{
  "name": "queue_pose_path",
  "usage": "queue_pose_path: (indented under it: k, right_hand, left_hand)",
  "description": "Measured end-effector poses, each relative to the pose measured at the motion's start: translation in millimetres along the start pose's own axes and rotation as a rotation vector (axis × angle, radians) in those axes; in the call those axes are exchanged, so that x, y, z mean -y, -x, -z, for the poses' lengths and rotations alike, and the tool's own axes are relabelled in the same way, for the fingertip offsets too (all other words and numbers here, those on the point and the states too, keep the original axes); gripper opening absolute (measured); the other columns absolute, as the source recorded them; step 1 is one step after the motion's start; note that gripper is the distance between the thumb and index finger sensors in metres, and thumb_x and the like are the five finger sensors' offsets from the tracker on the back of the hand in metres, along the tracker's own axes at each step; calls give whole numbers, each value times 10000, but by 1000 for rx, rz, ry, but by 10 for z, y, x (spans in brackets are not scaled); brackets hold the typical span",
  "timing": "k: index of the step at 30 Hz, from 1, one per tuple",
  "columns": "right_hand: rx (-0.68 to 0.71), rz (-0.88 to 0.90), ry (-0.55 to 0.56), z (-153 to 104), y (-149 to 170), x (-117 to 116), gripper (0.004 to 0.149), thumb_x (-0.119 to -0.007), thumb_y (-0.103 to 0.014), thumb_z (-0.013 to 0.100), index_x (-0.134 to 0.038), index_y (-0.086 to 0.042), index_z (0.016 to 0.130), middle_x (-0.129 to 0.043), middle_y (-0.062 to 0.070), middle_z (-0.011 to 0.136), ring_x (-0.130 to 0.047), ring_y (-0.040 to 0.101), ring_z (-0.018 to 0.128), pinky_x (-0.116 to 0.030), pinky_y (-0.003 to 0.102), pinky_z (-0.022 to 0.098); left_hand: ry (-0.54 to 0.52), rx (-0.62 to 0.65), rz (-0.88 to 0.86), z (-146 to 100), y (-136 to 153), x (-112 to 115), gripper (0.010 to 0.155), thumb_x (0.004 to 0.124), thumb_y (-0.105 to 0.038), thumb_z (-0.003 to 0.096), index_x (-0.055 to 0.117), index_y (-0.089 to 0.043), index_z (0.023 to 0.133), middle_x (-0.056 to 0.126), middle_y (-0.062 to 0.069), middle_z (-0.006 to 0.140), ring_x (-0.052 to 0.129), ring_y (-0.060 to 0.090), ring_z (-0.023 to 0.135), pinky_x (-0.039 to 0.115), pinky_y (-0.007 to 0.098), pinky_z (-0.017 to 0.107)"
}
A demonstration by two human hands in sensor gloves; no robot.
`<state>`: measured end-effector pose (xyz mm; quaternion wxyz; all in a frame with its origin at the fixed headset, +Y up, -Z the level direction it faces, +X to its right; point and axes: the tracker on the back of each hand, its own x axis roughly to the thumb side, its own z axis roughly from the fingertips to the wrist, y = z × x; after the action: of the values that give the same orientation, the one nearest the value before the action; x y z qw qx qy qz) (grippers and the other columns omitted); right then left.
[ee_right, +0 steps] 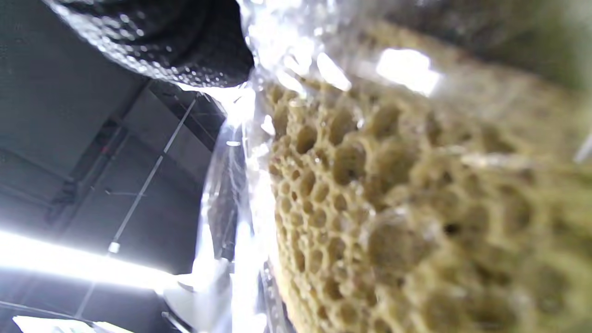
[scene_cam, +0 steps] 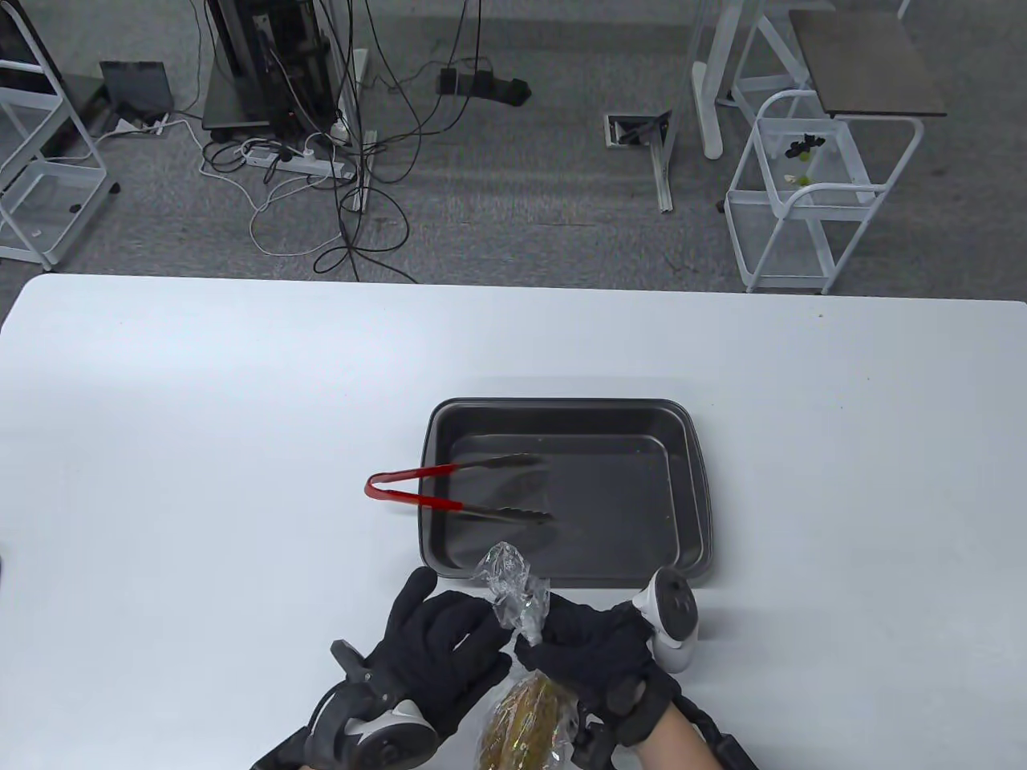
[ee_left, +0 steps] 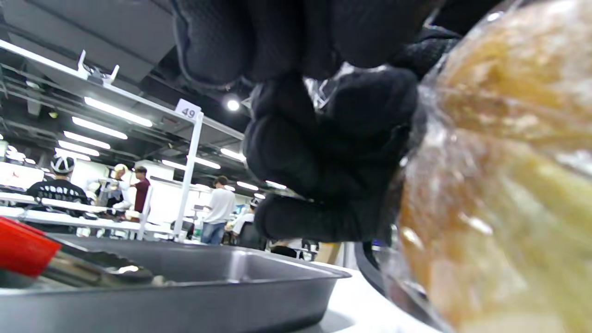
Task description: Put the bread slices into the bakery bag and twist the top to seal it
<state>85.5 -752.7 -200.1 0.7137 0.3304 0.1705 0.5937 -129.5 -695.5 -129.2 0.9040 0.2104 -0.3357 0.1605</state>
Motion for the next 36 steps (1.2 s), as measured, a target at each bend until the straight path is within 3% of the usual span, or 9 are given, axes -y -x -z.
queue_pose_path:
  k: [6,11,14,23,26,28,31,33,36]
  right_hand:
    - [-15,-14,7,1,9,-12,566,-889,-349,464,-869,198,607,-609,309,1040,-565,574,922,-359,759,654]
    - [-25,35,13,3,41,-2,566,-872,-356,478,-858,191,622,-534,319,1070,-511,580,944,-339,757,657]
    - [-41,4,81,-11,55,0,565,-859,-355,490,-839,190,638,-510,318,1073,-500,577,944,-328,757,657]
    - [-109,-206,284,-61,-36,-122,562,-847,-359,490,-835,188,618,-553,321,1043,-548,577,911,-339,776,635]
    - [-130,-180,323,-74,-50,-85,559,-853,-349,482,-837,197,601,-571,326,1030,-561,581,899,-348,775,629]
    - [-150,-172,345,-81,-29,-41,555,-863,-351,468,-855,193,579,-605,331,1014,-591,584,883,-370,773,622]
    - [-227,-88,265,-75,39,-2,554,-858,-352,476,-852,191,583,-593,331,1019,-572,583,890,-354,770,629]
    - [-254,-14,228,-70,81,-21,554,-848,-351,491,-841,193,595,-569,333,1025,-544,583,901,-332,772,630]
    - [-289,27,182,-49,117,-101,552,-835,-344,498,-836,198,602,-562,338,1025,-532,586,903,-321,773,628]
  left_hand:
    - [81,-25,66,32,-84,72,423,771,-423,548,770,-218,918,802,67,911,833,293,837,444,662,820]
    - [130,-70,-45,49,-28,86,438,729,-420,539,740,-204,920,791,74,914,821,300,844,425,675,821]
    - [148,-37,-80,50,-26,91,440,708,-419,535,728,-205,919,788,75,907,818,296,836,421,676,822]
    - [121,-3,27,36,-87,45,449,689,-418,536,715,-184,918,782,87,889,814,289,817,417,665,833]
    - [84,89,-58,18,32,-39,450,688,-419,540,684,-245,955,751,38,937,794,255,860,404,643,856]
    - [56,83,-74,15,89,-91,546,747,-414,542,597,-254,1043,677,50,1017,740,269,920,369,649,861]
    - [106,111,175,9,24,-91,759,867,-440,504,447,-305,1122,564,68,1104,652,299,996,316,661,869]
    - [93,168,362,-6,-75,-41,772,888,-465,486,462,-323,1114,552,64,1112,644,295,1011,331,657,866]
    - [42,216,466,-29,-219,48,707,863,-485,493,513,-293,1076,554,67,1096,633,297,1011,316,650,867]
